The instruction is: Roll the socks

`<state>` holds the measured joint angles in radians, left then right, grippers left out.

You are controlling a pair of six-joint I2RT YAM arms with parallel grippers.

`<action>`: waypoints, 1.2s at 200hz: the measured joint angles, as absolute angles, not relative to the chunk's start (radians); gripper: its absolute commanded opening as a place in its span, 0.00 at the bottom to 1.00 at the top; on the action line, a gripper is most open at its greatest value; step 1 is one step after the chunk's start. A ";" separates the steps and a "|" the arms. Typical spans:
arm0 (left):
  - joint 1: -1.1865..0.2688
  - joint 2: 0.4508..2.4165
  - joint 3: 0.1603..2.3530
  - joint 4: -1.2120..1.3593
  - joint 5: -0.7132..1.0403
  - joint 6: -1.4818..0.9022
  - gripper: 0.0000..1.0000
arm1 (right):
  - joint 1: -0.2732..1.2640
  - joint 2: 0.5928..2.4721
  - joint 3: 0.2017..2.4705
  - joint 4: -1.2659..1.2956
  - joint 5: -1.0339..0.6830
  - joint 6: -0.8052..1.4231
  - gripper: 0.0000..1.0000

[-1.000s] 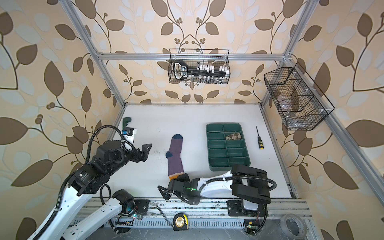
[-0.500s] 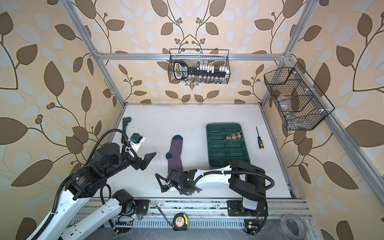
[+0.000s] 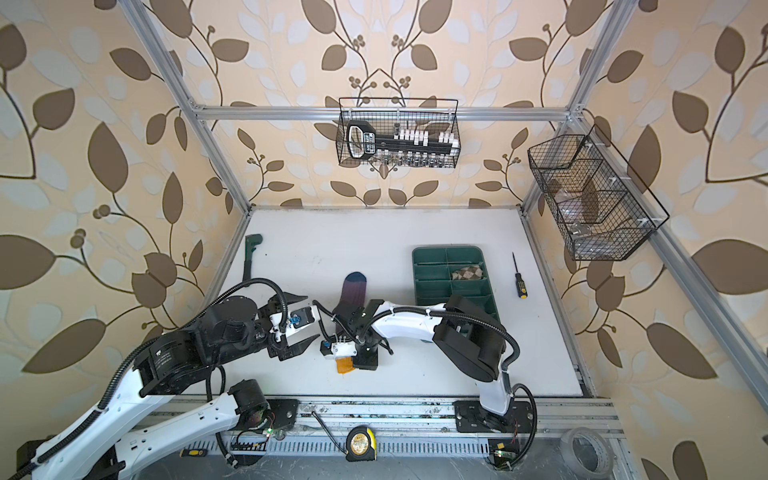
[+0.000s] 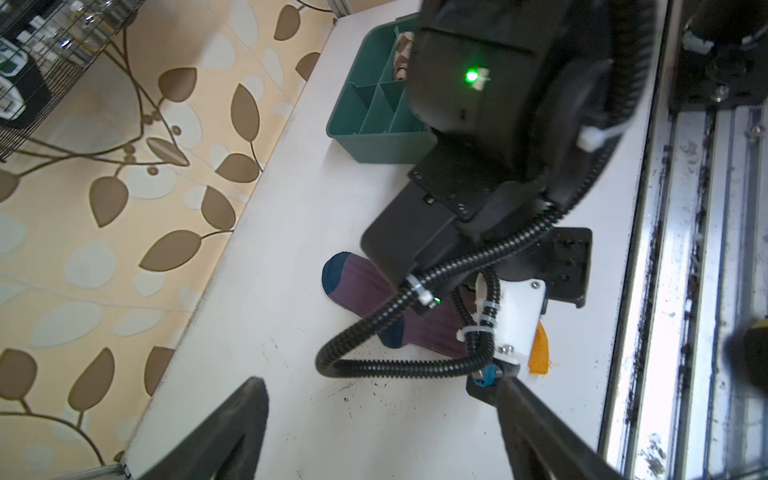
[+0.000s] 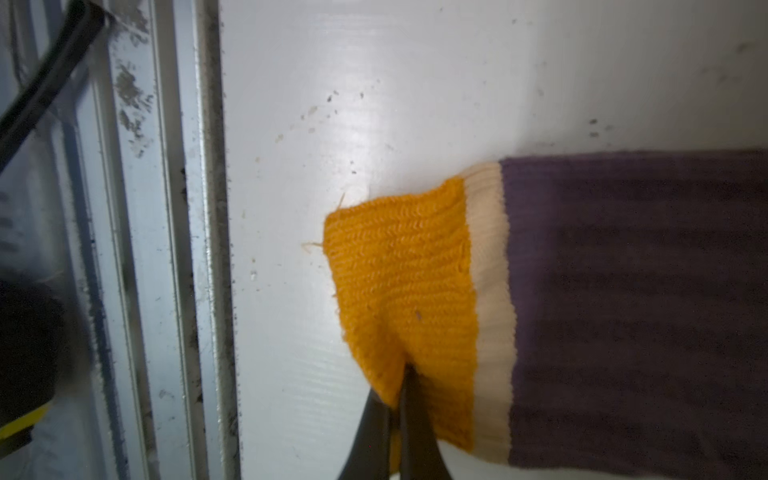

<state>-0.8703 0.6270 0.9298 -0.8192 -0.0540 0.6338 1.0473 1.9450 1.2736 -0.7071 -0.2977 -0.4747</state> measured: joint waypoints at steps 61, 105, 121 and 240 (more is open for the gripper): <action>-1.047 0.579 0.630 -0.709 -0.222 0.815 0.84 | 0.948 2.078 1.421 -0.861 -0.494 -0.486 0.02; -1.246 0.731 0.492 -0.583 -0.382 0.860 0.82 | 0.897 2.125 1.465 -0.904 -0.569 -0.495 0.02; -1.299 0.806 0.484 -0.536 -0.409 0.845 0.81 | 0.883 2.128 1.465 -0.905 -0.581 -0.495 0.03; -1.312 1.040 0.357 -0.244 -0.476 0.679 0.80 | 0.846 2.125 1.448 -0.878 -0.606 -0.498 0.05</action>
